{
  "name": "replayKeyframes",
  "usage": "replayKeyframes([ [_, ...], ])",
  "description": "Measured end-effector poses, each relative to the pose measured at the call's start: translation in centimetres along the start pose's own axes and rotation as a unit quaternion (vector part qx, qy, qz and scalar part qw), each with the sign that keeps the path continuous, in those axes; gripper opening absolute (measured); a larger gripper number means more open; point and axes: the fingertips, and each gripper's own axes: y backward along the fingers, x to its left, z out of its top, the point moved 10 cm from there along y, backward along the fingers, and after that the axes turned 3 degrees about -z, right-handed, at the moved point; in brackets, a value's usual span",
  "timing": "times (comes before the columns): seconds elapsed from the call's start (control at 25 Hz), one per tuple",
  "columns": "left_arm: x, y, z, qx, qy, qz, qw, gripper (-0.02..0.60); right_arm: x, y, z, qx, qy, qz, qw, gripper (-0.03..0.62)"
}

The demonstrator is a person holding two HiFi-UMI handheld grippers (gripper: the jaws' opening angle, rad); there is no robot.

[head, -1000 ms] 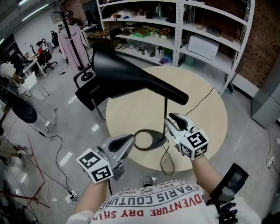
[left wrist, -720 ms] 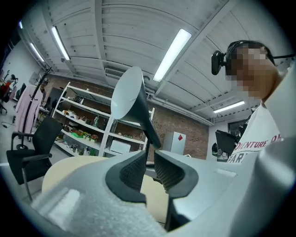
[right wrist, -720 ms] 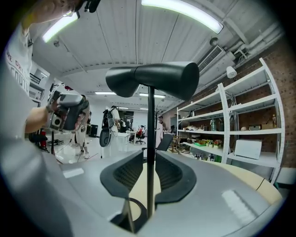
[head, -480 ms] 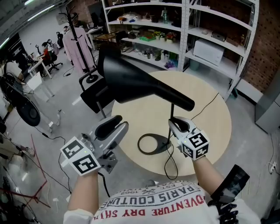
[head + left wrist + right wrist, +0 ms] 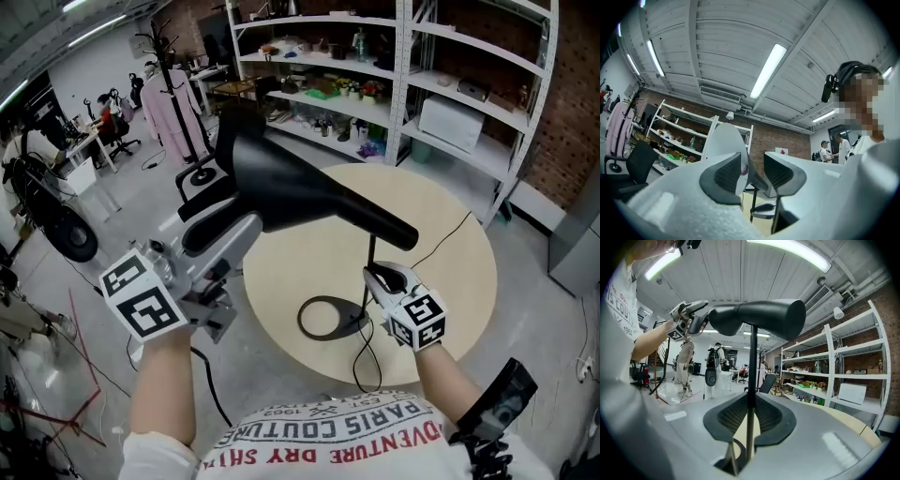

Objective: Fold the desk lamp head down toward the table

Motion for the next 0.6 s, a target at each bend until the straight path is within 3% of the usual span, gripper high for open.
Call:
replayKeyframes([
  [0.4, 0.8, -1.6, 1.5, 0.010, 0.039, -0.012, 0.9991, 0.143, 0.0, -0.1, 0.6, 0.002, -0.003, -0.002, 1.000, 0.043],
  [0.48, 1.0, -2.0, 1.7, 0.019, 0.047, -0.011, 0.9986, 0.067, -0.2, -0.1, 0.8, 0.004, -0.008, 0.000, 1.000, 0.043],
  [0.6, 1.3, -2.2, 1.6, 0.026, 0.067, -0.018, 0.9973, 0.030, -0.4, -0.1, 0.9, 0.008, -0.011, 0.007, 1.000, 0.041],
])
